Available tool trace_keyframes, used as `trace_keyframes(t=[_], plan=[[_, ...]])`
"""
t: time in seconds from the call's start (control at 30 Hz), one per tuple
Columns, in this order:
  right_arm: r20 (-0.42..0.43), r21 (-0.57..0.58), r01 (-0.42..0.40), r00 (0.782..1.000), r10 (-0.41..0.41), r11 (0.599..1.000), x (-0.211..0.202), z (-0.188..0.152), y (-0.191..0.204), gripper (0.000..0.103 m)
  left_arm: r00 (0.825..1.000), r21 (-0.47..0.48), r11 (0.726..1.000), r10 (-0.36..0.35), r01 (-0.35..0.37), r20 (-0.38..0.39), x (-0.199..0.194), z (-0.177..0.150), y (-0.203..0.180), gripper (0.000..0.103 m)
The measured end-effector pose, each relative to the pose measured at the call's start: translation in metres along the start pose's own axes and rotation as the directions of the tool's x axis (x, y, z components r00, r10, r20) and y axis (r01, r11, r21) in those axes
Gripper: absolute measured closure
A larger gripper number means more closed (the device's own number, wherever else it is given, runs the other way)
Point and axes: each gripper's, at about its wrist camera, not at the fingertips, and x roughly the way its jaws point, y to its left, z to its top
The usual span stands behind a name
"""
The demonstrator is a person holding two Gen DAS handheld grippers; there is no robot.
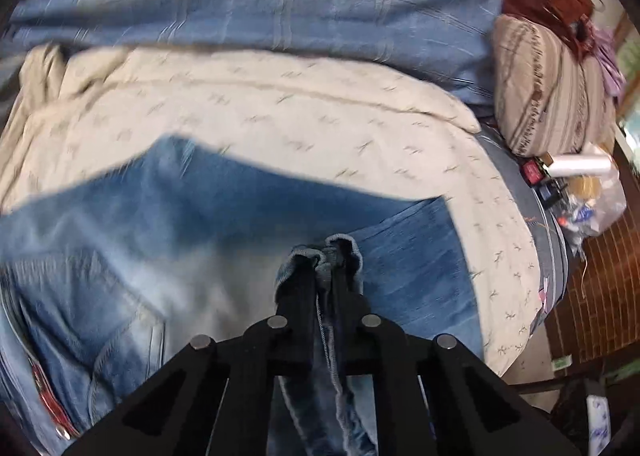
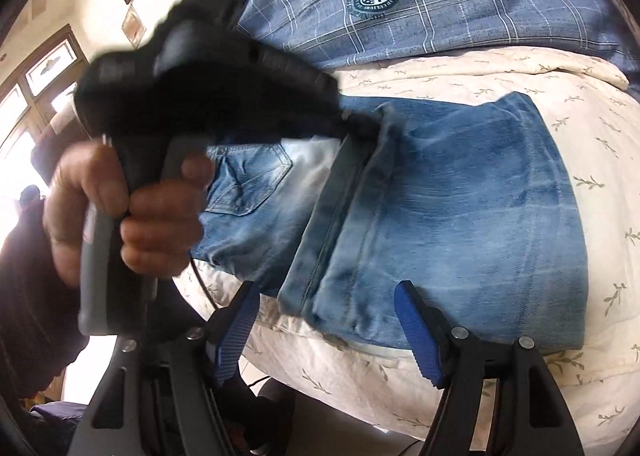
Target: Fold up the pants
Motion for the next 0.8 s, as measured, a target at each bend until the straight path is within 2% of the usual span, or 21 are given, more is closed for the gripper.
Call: trace_keyframes(t=[0.17, 0.27, 0.33, 0.4, 0.47, 0.5, 0.6, 0.67, 0.73, 0.8], plan=[[0.042, 0.049, -0.025, 0.999, 0.023, 0.998, 0.003, 0.014, 0.002, 0.031, 0.999, 0.089, 0.995, 0.047, -0.049, 0.027, 0.005, 0.026, -0.023, 0.096], [0.082, 0.105, -0.052, 0.996, 0.043, 0.993, 0.008, 0.027, 0.0, 0.031, 0.994, 0.133, 0.985, 0.106, -0.109, 0.024, 0.012, 0.039, -0.024, 0.096], [0.039, 0.16, -0.086, 0.996, 0.08, 0.983, 0.021, 0.032, -0.005, 0.031, 0.991, 0.116, 0.985, 0.132, -0.128, -0.032, 0.019, 0.036, -0.013, 0.096], [0.0, 0.183, -0.073, 0.997, 0.074, 0.98, 0.028, 0.032, -0.009, 0.03, 0.983, 0.074, 0.983, 0.172, -0.166, -0.069, 0.025, 0.026, 0.007, 0.096], [0.012, 0.171, -0.086, 0.996, 0.085, 0.982, 0.023, 0.032, -0.008, 0.03, 0.975, 0.067, 0.975, 0.214, -0.21, -0.061, 0.023, 0.018, 0.018, 0.096], [0.044, 0.169, -0.099, 0.995, 0.093, 0.981, 0.014, 0.032, -0.009, 0.03, 0.975, 0.059, 0.975, 0.217, -0.214, -0.045, 0.018, 0.015, 0.023, 0.096], [0.16, 0.184, -0.109, 0.984, 0.08, 0.977, -0.012, 0.031, -0.018, 0.03, 0.987, 0.014, 0.987, 0.16, -0.16, 0.033, -0.006, 0.013, 0.03, 0.096], [0.216, 0.221, -0.054, 0.976, 0.005, 0.974, -0.023, 0.03, -0.027, 0.03, 0.991, 0.028, 0.993, 0.109, -0.111, 0.075, -0.018, 0.014, 0.023, 0.096], [0.195, 0.29, 0.01, 0.978, -0.069, 0.957, -0.02, 0.028, -0.041, 0.03, 0.994, 0.061, 0.995, 0.076, -0.081, 0.082, -0.019, 0.018, 0.007, 0.096], [0.131, 0.323, 0.05, 0.987, -0.097, 0.945, -0.011, 0.023, -0.049, 0.032, 0.993, 0.084, 0.994, 0.057, -0.066, 0.102, -0.017, 0.023, -0.006, 0.096]])
